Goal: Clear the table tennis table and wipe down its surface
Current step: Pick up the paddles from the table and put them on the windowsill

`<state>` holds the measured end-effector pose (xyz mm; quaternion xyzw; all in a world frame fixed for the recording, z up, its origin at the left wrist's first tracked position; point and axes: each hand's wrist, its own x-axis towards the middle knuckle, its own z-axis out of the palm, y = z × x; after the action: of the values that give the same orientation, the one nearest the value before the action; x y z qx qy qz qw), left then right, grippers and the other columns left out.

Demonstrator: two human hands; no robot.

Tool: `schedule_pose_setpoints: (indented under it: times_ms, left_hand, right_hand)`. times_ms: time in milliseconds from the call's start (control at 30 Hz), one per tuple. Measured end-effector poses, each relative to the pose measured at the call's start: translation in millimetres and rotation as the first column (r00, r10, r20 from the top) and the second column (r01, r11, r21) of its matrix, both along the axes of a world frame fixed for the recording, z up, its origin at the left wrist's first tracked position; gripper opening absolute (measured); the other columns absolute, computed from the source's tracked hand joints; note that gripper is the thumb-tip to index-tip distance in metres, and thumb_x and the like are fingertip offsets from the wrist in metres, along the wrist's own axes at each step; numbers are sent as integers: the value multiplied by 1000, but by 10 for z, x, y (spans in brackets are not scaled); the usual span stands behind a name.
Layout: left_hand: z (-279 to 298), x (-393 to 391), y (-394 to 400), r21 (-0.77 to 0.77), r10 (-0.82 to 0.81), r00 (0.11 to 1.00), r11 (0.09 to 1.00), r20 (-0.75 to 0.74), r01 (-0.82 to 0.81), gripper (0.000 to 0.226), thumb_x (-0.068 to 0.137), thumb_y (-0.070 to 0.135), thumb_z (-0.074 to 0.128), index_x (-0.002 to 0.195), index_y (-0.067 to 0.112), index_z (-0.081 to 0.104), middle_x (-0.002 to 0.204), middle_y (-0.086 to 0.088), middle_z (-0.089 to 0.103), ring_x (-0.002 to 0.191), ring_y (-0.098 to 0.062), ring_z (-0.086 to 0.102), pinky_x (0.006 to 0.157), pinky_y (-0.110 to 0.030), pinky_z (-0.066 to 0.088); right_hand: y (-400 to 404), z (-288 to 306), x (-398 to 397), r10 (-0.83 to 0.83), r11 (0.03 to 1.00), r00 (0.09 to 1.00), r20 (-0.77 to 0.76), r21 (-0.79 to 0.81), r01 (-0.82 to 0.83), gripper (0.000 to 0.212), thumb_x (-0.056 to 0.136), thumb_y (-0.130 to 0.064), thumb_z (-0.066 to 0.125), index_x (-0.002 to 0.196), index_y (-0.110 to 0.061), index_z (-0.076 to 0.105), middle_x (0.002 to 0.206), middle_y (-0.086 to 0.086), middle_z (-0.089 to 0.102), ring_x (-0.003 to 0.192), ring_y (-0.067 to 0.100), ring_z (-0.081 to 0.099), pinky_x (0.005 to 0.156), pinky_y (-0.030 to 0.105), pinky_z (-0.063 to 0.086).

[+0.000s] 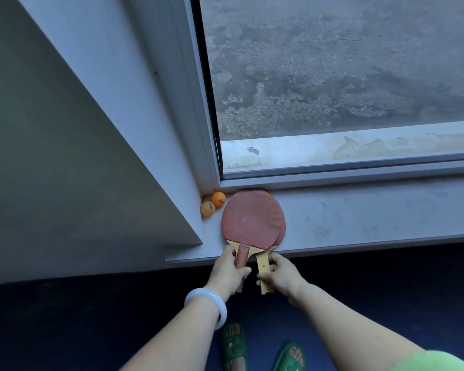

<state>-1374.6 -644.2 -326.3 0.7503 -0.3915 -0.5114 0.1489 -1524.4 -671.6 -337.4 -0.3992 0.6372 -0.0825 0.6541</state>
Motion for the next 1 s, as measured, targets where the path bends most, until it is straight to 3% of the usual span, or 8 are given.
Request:
schedule_pose_setpoints:
  times_ms: [200, 433, 633, 767, 867, 1000]
  left_hand:
    - [-29, -11, 5, -13, -13, 1000, 1000, 15, 14, 33, 85, 17, 72, 107, 13, 48, 101, 1, 59, 89, -17, 56, 72, -27, 38]
    - [-8, -2, 27, 3, -54, 998, 999, 39, 54, 38, 85, 17, 72, 115, 15, 49, 102, 3, 56, 93, -17, 55, 77, -25, 39]
    - [6, 41, 29, -2, -95, 993, 995, 74, 96, 37, 86, 18, 72, 115, 17, 49, 100, 6, 55, 91, -14, 55, 78, -25, 40]
    - [71, 59, -7, -60, -87, 984, 993, 157, 98, 25, 85, 18, 71, 102, 21, 53, 99, 4, 55, 92, -17, 57, 83, -33, 51]
    - [175, 27, -80, -148, -141, 963, 973, 229, 178, 20, 86, 19, 70, 100, 22, 56, 103, 3, 54, 90, -14, 56, 77, -27, 52]
    - [349, -186, -213, -191, -312, 898, 905, 311, 380, 25, 89, 23, 68, 109, 15, 57, 108, -1, 53, 100, -21, 53, 91, -38, 48]
  right_hand:
    - [26, -26, 34, -13, 1000, 1000, 16, 16, 13, 25, 89, 12, 58, 108, -3, 53, 76, 10, 64, 63, 19, 66, 45, 23, 49]
    - [46, -39, 18, -9, 1000, 999, -33, -1, 9, 29, 89, 12, 59, 110, -7, 52, 75, 8, 61, 64, 20, 63, 43, 20, 45]
    - [63, -20, -19, 58, 993, 975, -214, -88, -78, 26, 87, 3, 60, 109, -11, 59, 74, 0, 59, 70, 16, 58, 66, 29, 52]
    - [46, 59, -135, 3, 992, 955, -295, -116, -39, 25, 87, 0, 58, 109, -11, 59, 96, 10, 66, 86, 24, 62, 81, 32, 52]
    - [27, 139, -311, -67, 988, 948, -312, -150, 20, 23, 89, -4, 61, 111, -10, 60, 94, 6, 66, 83, 21, 60, 77, 29, 50]
    - [70, 293, -656, -202, 968, 931, -303, -203, 144, 22, 87, -4, 64, 108, -10, 62, 85, -1, 64, 76, 16, 59, 74, 27, 47]
